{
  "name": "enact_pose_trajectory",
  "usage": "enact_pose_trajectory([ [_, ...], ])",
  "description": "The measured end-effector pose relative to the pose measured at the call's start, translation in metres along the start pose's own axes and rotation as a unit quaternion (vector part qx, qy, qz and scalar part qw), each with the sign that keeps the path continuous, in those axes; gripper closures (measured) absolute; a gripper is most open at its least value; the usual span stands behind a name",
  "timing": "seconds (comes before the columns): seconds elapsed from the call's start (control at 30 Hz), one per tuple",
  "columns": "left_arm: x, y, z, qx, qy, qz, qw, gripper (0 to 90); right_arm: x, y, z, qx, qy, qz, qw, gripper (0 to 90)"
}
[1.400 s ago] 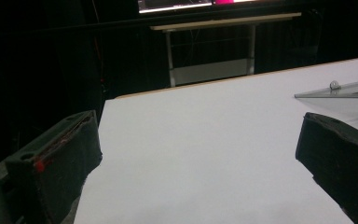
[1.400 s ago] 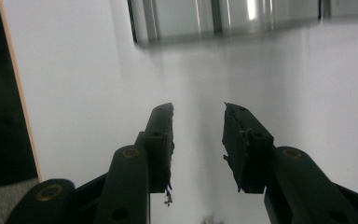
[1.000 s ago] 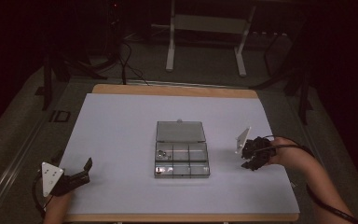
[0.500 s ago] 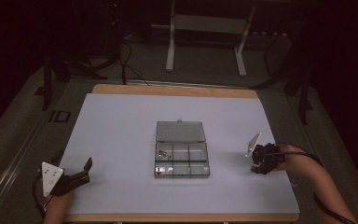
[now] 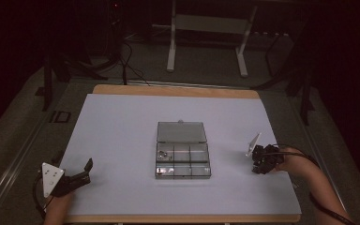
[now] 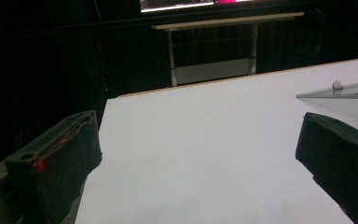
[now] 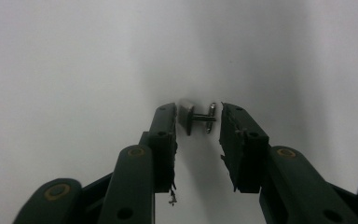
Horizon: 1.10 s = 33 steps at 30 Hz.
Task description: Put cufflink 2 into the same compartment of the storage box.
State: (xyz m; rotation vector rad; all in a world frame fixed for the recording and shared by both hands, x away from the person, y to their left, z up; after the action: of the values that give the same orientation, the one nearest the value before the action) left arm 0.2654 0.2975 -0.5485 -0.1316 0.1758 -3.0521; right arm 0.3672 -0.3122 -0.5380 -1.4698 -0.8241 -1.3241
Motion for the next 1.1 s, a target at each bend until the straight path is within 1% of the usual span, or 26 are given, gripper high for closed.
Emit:
enact_pose_trajectory([
  [0.1, 0.0, 0.0, 0.0, 0.0, 0.001, 0.0, 1.0, 1.0, -0.004, 0.004, -0.001, -0.008, -0.008, 0.003, 0.9999, 66.5],
  [0.17, 0.0, 0.0, 0.0, 0.0, 0.0, 0.0, 1.0, 1.0, -0.004, 0.005, -0.001, -0.011, -0.007, 0.009, 0.9999, 66.5],
  [0.23, 0.0, 0.0, 0.0, 0.0, 0.0, 0.0, 1.0, 1.0, -0.004, 0.006, -0.001, -0.021, -0.006, 0.016, 0.9996, 66.6],
  [0.33, 0.0, 0.0, 0.0, -0.001, 0.001, 0.0, 1.0, 1.0, -0.004, 0.006, 0.0, -0.024, -0.012, 0.016, 0.9995, 67.3],
  [0.37, 0.0, 0.0, 0.0, -0.001, 0.001, 0.0, 1.0, 1.0, -0.005, 0.005, 0.002, -0.021, -0.023, 0.017, 0.9994, 70.0],
  [0.43, 0.0, 0.0, 0.0, 0.0, 0.001, 0.0, 1.0, 1.0, -0.004, 0.005, 0.004, -0.018, -0.03, 0.016, 0.9993, 70.6],
  [0.53, 0.0, 0.0, 0.0, 0.001, -0.001, 0.0, 1.0, 1.0, 0.001, 0.002, 0.006, -0.013, -0.015, 0.024, 0.9995, 72.0],
  [0.6, 0.0, 0.0, 0.0, 0.001, -0.001, 0.0, 1.0, 1.0, 0.004, -0.001, 0.007, -0.006, -0.01, 0.026, 0.9996, 72.0],
  [0.67, 0.0, 0.0, 0.0, 0.0, -0.001, 0.0, 1.0, 1.0, 0.007, -0.003, 0.008, 0.0, -0.014, 0.027, 0.9996, 72.0],
  [0.73, 0.0, 0.0, 0.0, 0.0, -0.001, 0.0, 1.0, 1.0, 0.01, -0.005, 0.011, 0.003, -0.013, 0.026, 0.9996, 72.0],
  [0.87, 0.0, 0.0, 0.0, 0.001, -0.001, 0.0, 1.0, 1.0, 0.017, -0.012, 0.019, 0.017, -0.006, 0.026, 0.9995, 72.0],
  [0.93, 0.0, 0.0, 0.0, 0.001, -0.001, 0.0, 1.0, 1.0, 0.019, -0.013, 0.021, 0.018, -0.006, 0.025, 0.9995, 72.0],
  [1.03, 0.0, 0.0, 0.0, 0.0, -0.001, 0.0, 1.0, 1.0, 0.024, -0.018, 0.029, 0.03, -0.008, 0.021, 0.9993, 72.0],
  [1.1, 0.0, 0.0, 0.0, 0.0, -0.001, 0.0, 1.0, 1.0, 0.027, -0.021, 0.034, 0.032, -0.006, 0.018, 0.9993, 72.0],
])
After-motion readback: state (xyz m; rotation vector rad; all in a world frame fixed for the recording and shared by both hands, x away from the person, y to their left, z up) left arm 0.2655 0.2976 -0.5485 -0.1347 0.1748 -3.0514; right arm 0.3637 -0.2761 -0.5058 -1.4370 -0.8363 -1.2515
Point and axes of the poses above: each handheld gripper's, and its own axes: x roughly backward along the jaws, z roughly out of its top, y roughly to its right, the point moved 5 cm from there along -x, roughly forward along the jaws, and after that the axes turned 15 degrees about z, right-handed, at the moved point
